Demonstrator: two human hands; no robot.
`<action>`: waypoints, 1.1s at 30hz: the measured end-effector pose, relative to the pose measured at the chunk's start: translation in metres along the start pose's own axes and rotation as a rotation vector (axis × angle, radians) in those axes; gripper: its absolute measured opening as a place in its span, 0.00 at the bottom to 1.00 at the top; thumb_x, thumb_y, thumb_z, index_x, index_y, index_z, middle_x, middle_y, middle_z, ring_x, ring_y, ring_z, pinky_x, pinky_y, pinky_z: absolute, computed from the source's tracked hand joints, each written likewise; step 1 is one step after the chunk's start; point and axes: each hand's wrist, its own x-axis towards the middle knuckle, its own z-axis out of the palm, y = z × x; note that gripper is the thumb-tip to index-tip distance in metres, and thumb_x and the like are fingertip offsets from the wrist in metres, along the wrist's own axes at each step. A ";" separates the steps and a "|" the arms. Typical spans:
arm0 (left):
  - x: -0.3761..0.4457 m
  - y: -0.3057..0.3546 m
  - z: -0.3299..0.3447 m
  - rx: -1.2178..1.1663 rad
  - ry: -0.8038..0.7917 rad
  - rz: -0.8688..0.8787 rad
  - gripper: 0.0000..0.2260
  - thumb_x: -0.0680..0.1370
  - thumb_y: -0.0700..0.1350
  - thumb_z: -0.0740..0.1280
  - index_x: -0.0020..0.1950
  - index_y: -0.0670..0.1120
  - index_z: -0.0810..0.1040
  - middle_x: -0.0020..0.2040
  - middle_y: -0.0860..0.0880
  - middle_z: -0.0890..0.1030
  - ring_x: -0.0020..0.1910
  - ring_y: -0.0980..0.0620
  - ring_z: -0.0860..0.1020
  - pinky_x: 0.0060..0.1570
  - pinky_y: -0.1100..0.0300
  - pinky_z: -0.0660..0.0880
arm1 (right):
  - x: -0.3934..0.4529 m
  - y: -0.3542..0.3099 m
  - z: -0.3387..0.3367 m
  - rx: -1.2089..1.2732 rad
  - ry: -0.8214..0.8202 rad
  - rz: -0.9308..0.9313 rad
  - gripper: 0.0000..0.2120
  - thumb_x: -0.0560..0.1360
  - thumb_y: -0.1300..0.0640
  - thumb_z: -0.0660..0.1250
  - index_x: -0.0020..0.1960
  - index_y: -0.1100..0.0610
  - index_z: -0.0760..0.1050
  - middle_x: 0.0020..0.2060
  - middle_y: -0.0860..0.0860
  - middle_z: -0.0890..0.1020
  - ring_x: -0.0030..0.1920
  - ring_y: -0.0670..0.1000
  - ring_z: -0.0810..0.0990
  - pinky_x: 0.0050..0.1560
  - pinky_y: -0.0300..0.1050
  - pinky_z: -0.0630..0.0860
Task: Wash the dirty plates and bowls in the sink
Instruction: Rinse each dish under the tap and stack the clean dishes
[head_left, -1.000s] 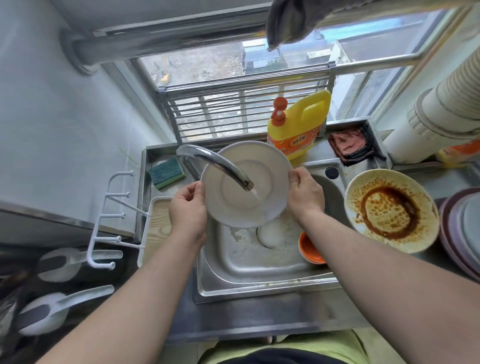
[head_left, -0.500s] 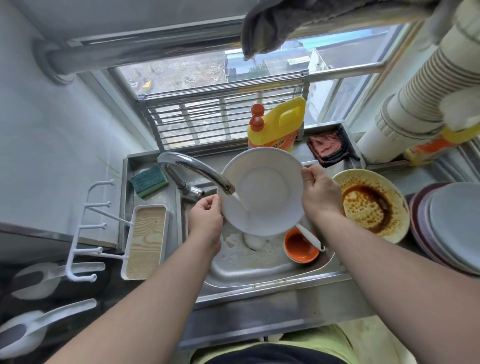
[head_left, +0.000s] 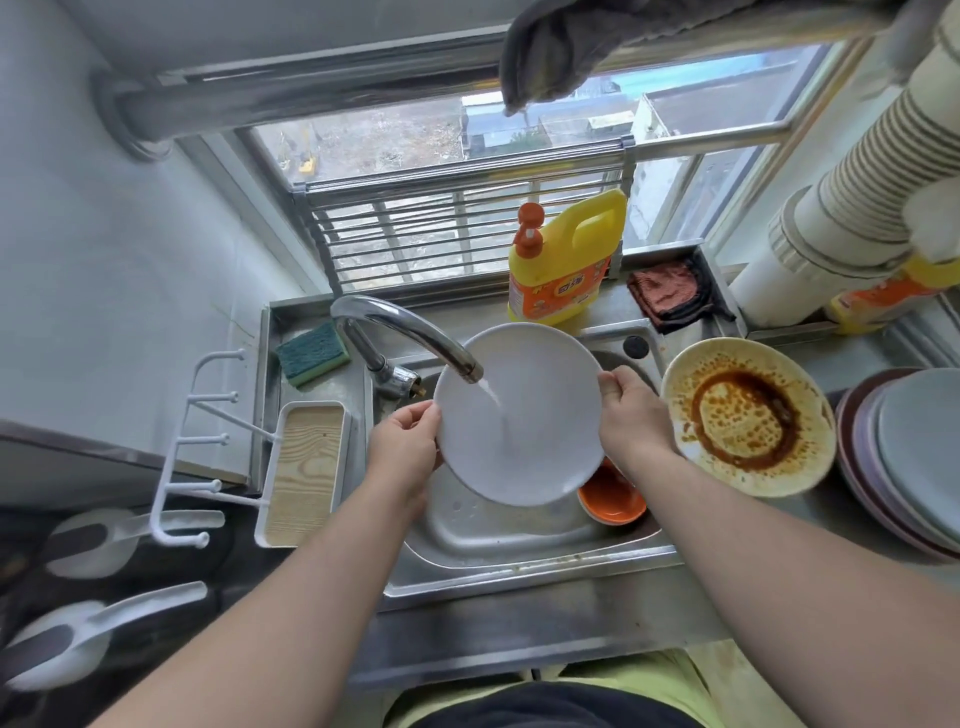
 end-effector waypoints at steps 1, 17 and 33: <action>0.002 0.003 -0.005 0.003 0.016 0.021 0.05 0.83 0.44 0.70 0.56 0.45 0.84 0.47 0.47 0.87 0.42 0.51 0.83 0.40 0.57 0.81 | -0.003 0.000 0.007 0.040 -0.028 0.038 0.19 0.87 0.43 0.54 0.45 0.54 0.71 0.41 0.52 0.79 0.43 0.57 0.77 0.45 0.54 0.73; 0.006 0.009 -0.059 0.134 0.239 0.181 0.05 0.71 0.48 0.75 0.40 0.46 0.85 0.37 0.49 0.84 0.38 0.49 0.78 0.43 0.53 0.76 | -0.030 -0.015 0.062 0.071 -0.350 0.205 0.16 0.87 0.49 0.54 0.44 0.53 0.71 0.40 0.51 0.76 0.40 0.53 0.72 0.38 0.46 0.68; -0.006 -0.033 0.000 0.329 0.030 -0.096 0.07 0.74 0.42 0.66 0.41 0.45 0.84 0.42 0.43 0.85 0.38 0.44 0.80 0.33 0.56 0.80 | -0.018 0.014 -0.025 -0.123 -0.170 0.108 0.19 0.86 0.48 0.53 0.44 0.56 0.73 0.42 0.55 0.78 0.45 0.58 0.76 0.44 0.53 0.70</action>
